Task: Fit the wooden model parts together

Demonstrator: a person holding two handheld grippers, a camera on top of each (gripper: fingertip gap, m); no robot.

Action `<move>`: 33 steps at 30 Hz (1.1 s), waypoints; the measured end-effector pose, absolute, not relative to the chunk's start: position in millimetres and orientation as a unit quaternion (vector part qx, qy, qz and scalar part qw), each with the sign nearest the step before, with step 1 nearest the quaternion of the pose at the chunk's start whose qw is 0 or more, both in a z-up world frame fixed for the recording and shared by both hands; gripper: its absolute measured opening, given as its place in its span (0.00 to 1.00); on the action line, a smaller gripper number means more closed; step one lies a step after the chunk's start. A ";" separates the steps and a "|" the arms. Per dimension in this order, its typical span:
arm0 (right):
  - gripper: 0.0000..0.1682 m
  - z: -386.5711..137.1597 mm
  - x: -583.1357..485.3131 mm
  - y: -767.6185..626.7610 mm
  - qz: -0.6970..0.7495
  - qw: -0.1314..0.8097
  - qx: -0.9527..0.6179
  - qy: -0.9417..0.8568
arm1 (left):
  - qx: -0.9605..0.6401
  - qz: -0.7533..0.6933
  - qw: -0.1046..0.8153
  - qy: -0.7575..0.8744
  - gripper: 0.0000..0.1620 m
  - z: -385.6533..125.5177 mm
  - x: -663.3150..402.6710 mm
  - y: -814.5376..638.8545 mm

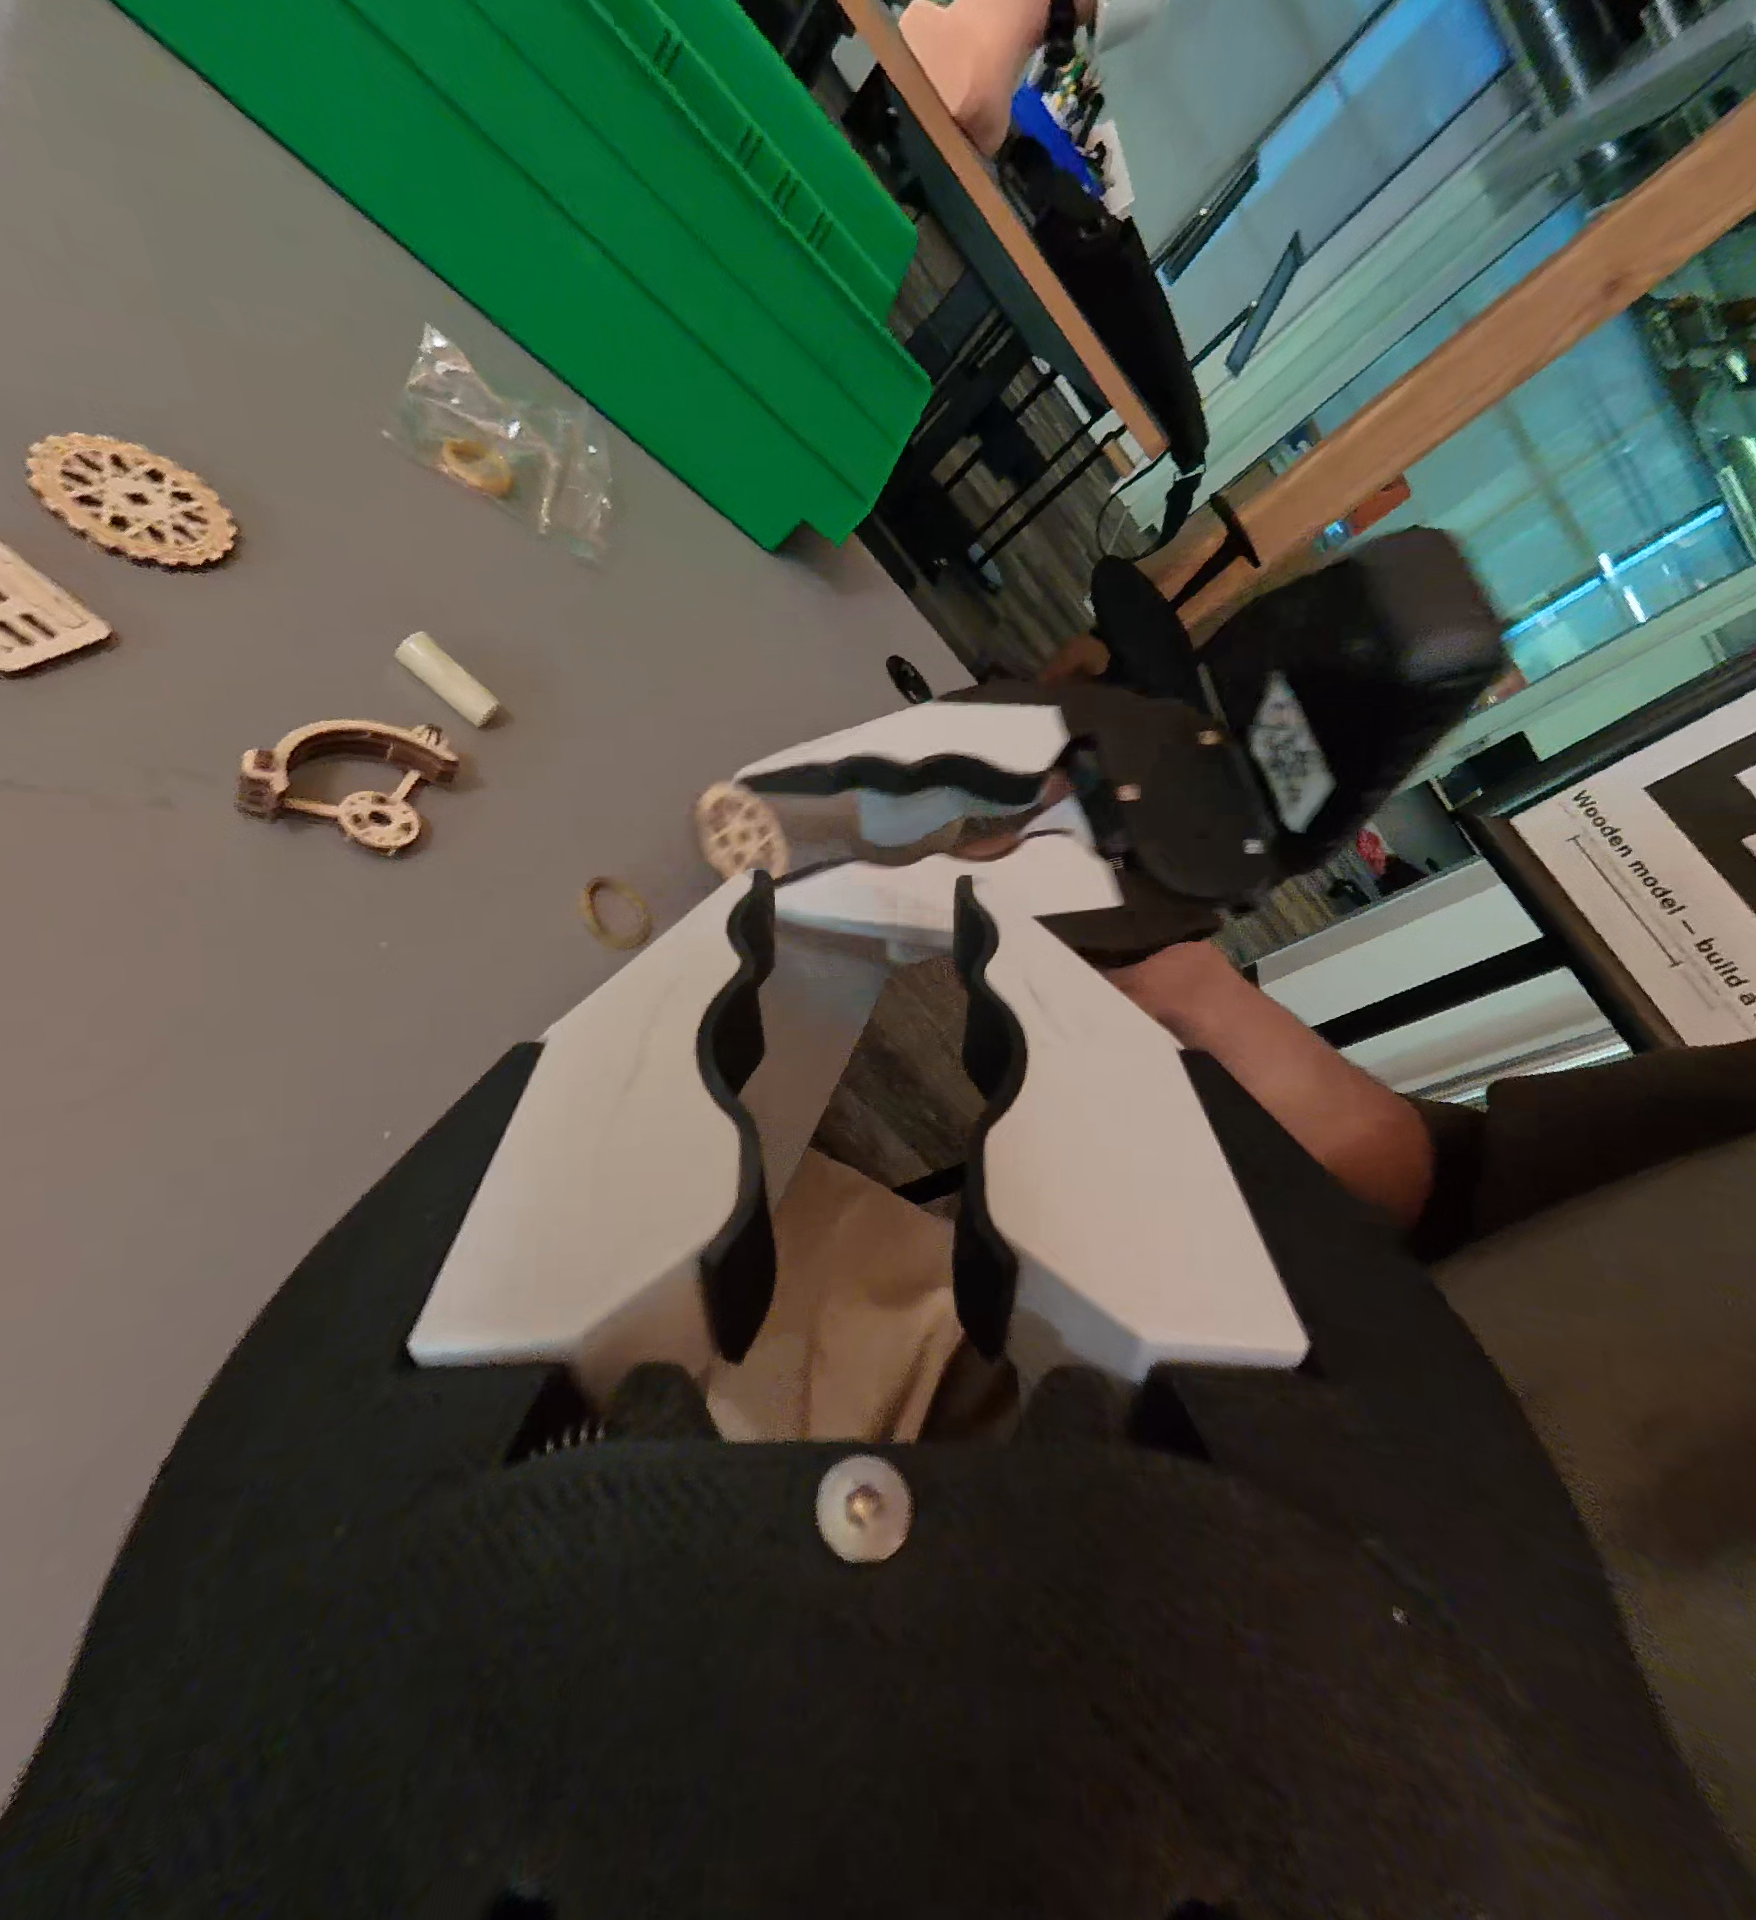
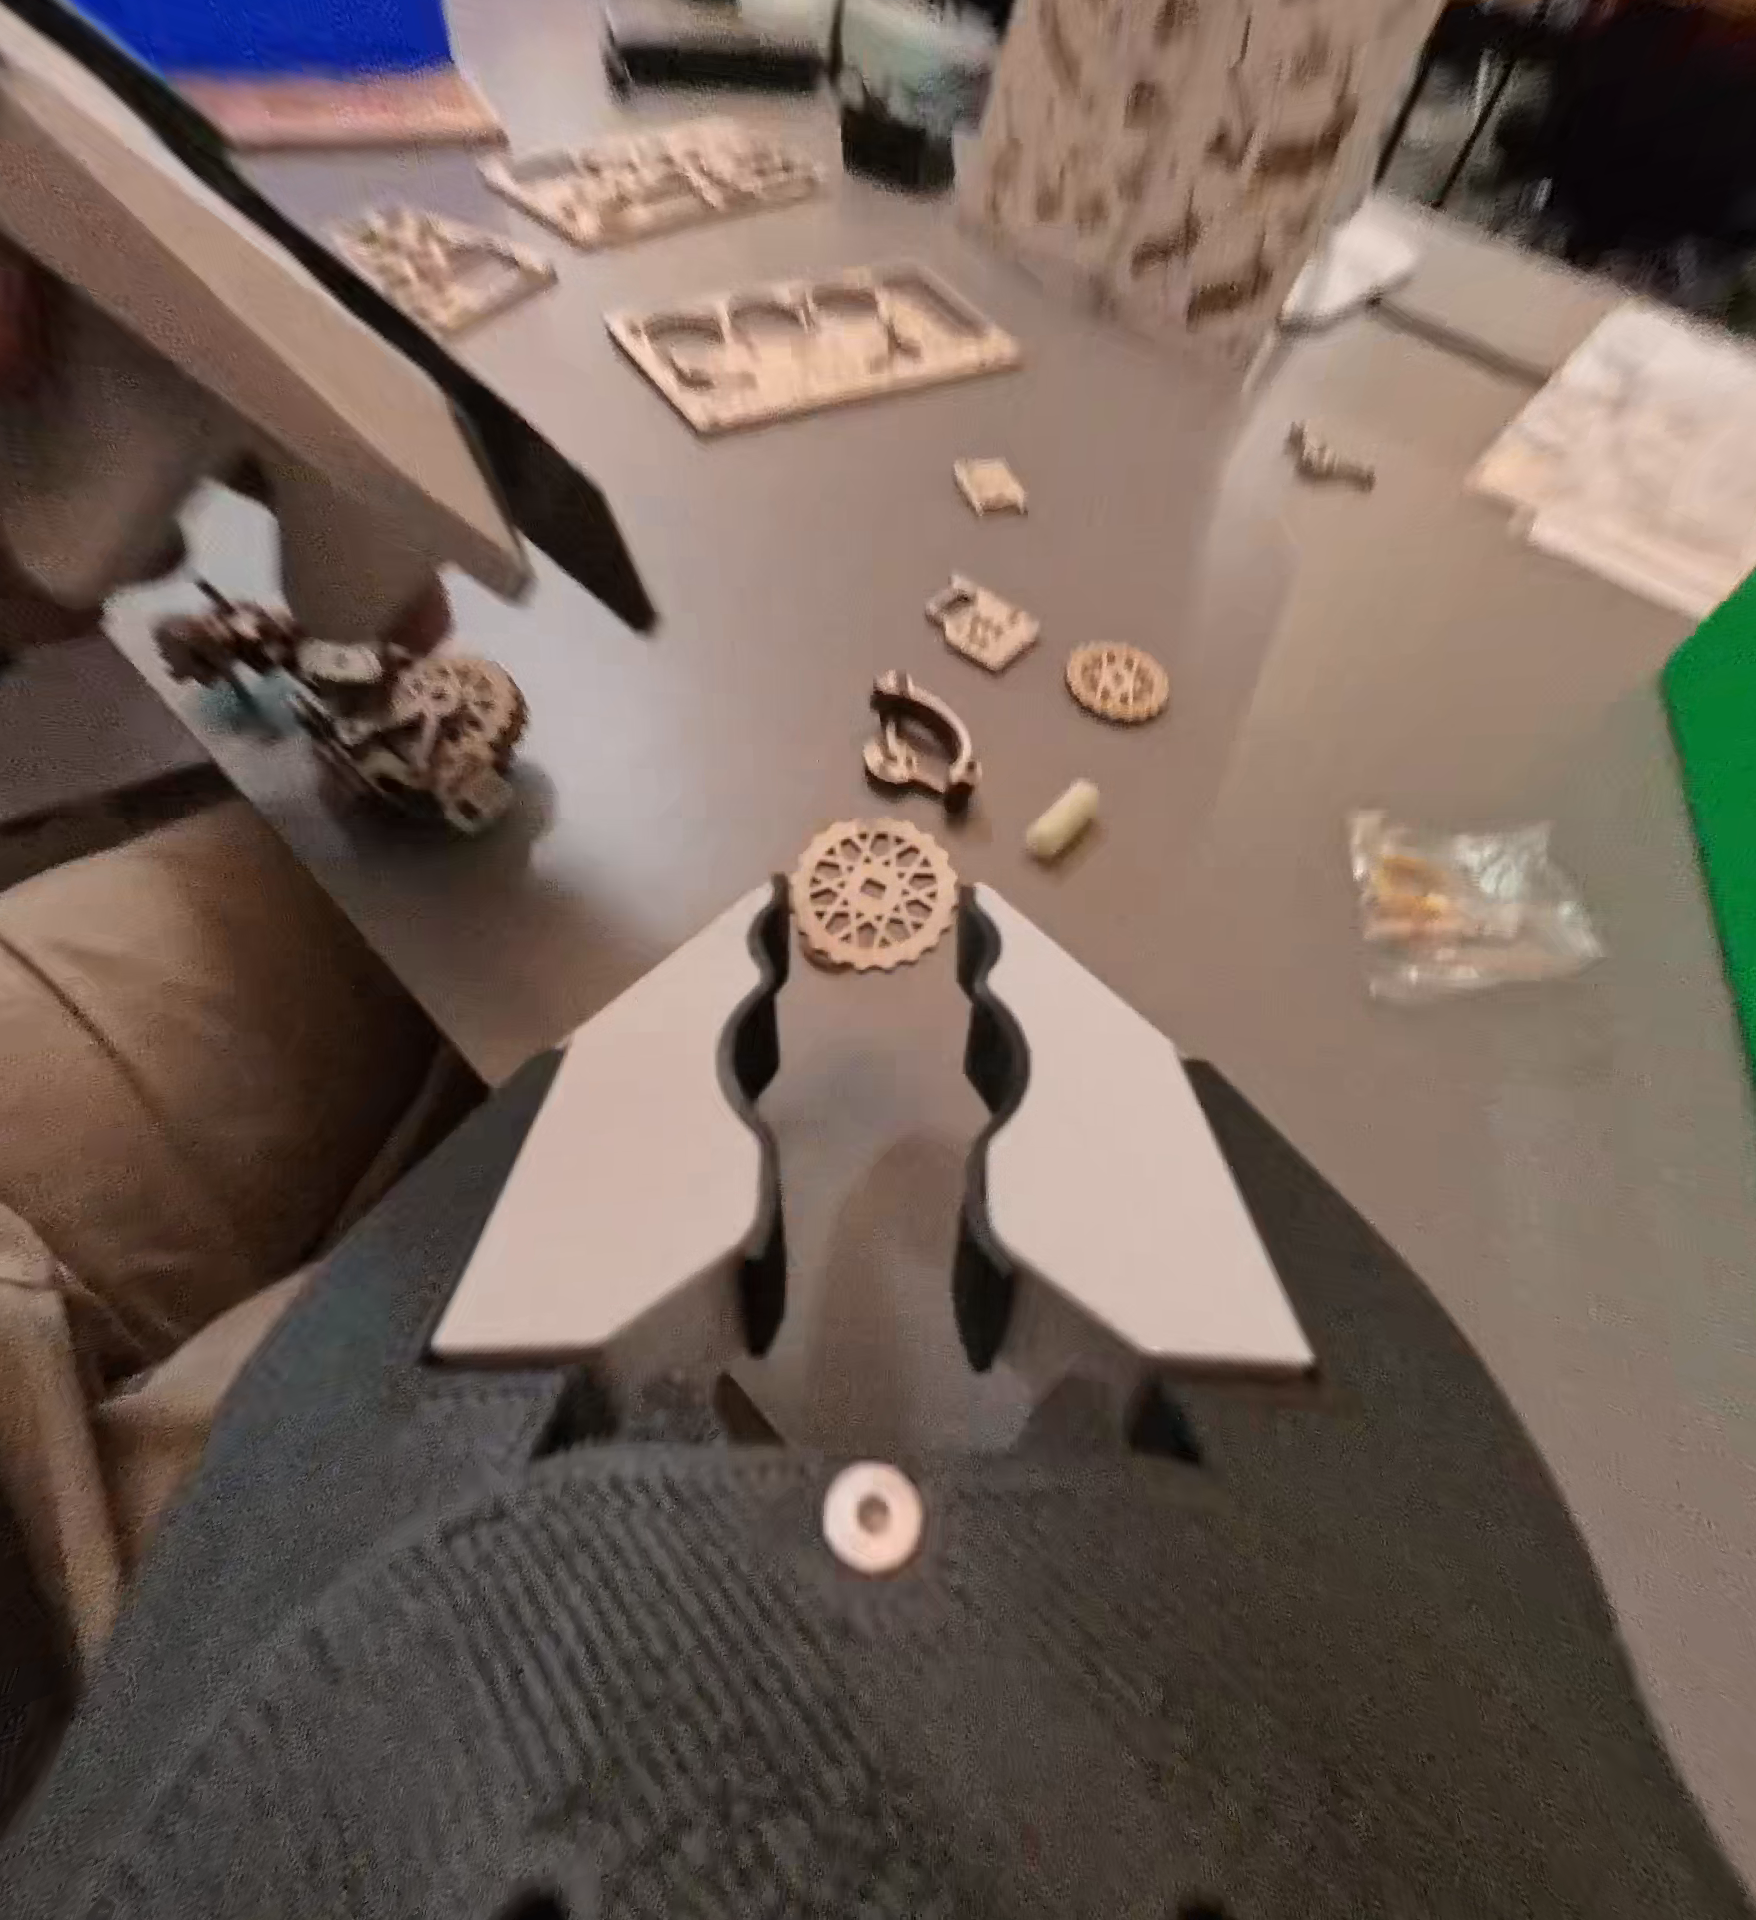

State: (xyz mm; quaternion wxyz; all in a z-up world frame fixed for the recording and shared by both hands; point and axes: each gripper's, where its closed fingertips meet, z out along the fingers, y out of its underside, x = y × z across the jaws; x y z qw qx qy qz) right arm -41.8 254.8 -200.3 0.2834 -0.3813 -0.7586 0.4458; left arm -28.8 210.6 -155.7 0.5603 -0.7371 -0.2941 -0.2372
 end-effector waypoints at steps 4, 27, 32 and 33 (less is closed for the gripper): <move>0.18 -151.3 -27.4 221.7 0.522 0.347 -0.283 -0.726 | -0.700 -0.309 0.566 -0.307 0.25 -152.1 -18.6 204.6; 0.09 -237.9 -61.0 254.0 0.403 0.198 -0.513 -0.732 | -0.668 -0.292 0.589 -0.349 0.00 -163.6 -45.7 173.7; 0.00 -246.2 -63.8 243.1 0.364 0.222 -0.483 -0.765 | -0.689 -0.275 0.581 -0.335 0.00 -168.6 -41.3 178.3; 0.00 -246.2 -64.2 241.7 0.357 0.230 -0.473 -0.772 | -0.691 -0.273 0.581 -0.333 0.00 -169.2 -41.1 178.3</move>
